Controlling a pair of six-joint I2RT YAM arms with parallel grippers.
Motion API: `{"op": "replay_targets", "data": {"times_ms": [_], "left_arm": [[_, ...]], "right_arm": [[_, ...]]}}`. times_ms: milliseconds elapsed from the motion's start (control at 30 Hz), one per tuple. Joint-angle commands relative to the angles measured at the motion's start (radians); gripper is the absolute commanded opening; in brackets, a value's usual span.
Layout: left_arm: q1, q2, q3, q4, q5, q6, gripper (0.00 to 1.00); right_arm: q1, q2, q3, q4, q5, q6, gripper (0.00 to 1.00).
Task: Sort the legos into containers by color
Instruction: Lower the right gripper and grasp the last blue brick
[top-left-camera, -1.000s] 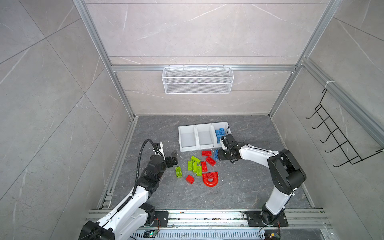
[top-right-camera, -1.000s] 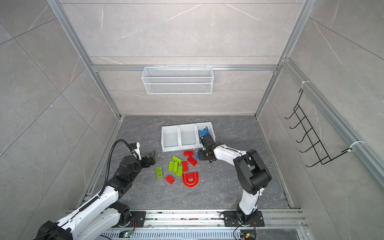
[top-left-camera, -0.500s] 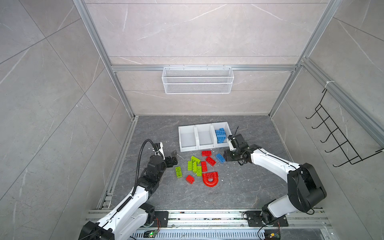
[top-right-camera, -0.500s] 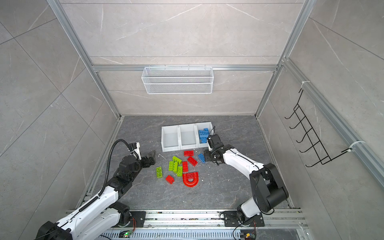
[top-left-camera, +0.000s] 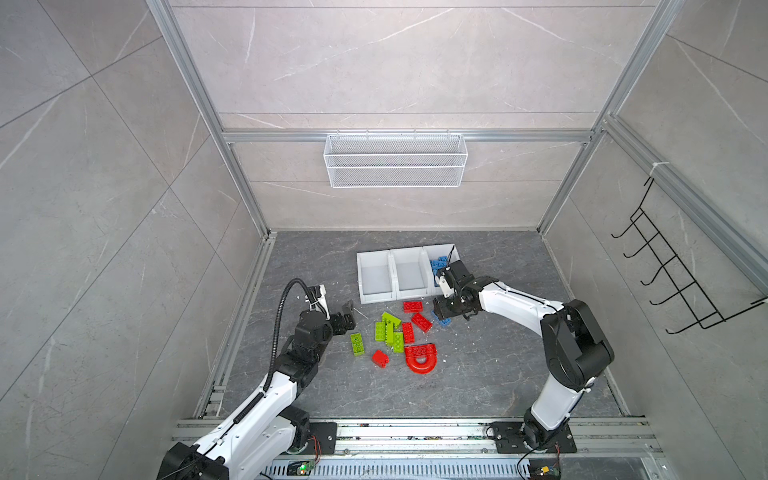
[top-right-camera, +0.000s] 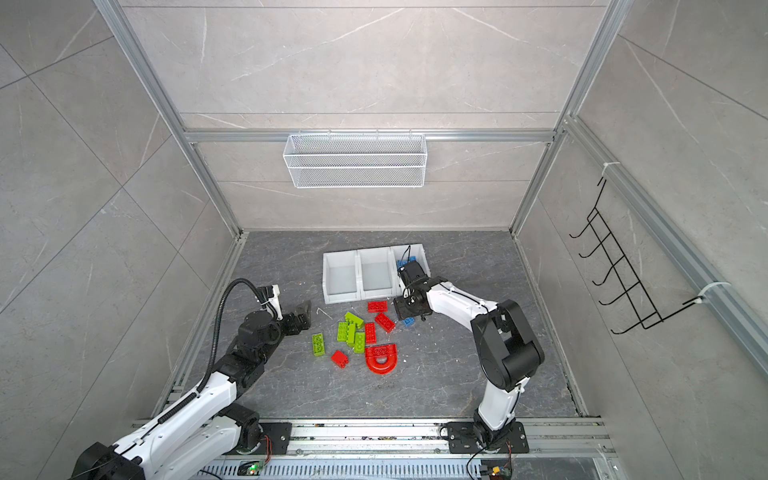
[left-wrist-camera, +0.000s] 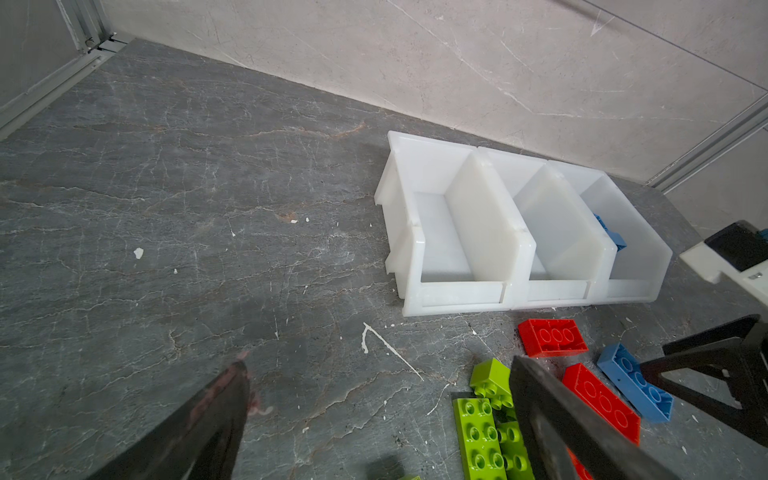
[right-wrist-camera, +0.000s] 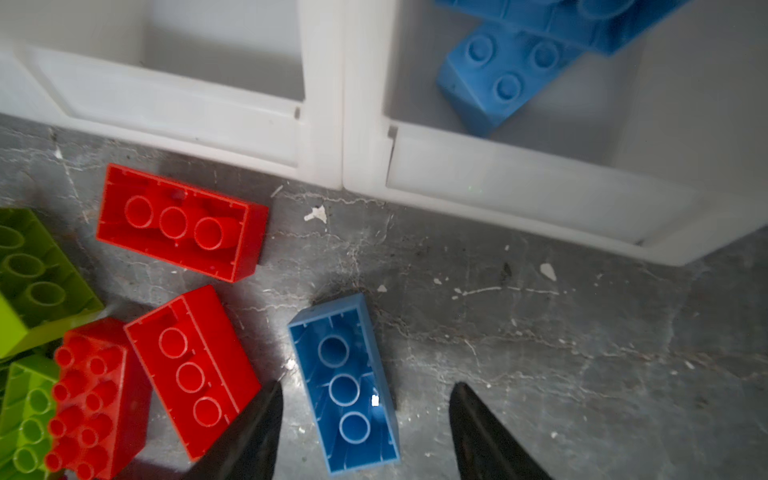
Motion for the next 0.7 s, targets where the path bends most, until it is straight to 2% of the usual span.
{"op": "replay_targets", "data": {"times_ms": [0, 300, 567, 667], "left_arm": [[0.001, -0.011, 0.020, 0.018, -0.026, 0.013, 0.99], [0.002, -0.012, 0.020, 0.016, -0.030, 0.010, 1.00], [0.002, -0.017, 0.021, 0.014, -0.025, 0.005, 0.99], [0.002, -0.017, 0.020, 0.015, -0.025, 0.005, 0.99]], "right_arm": [[0.009, 0.035, 0.030, -0.022, -0.014, -0.024, 0.67], [0.011, 0.099, 0.041, -0.007, -0.006, -0.015, 0.65], [0.010, 0.088, 0.017, 0.018, -0.018, 0.003, 0.53], [0.010, 0.071, -0.003, 0.037, -0.021, 0.013, 0.43]]}}
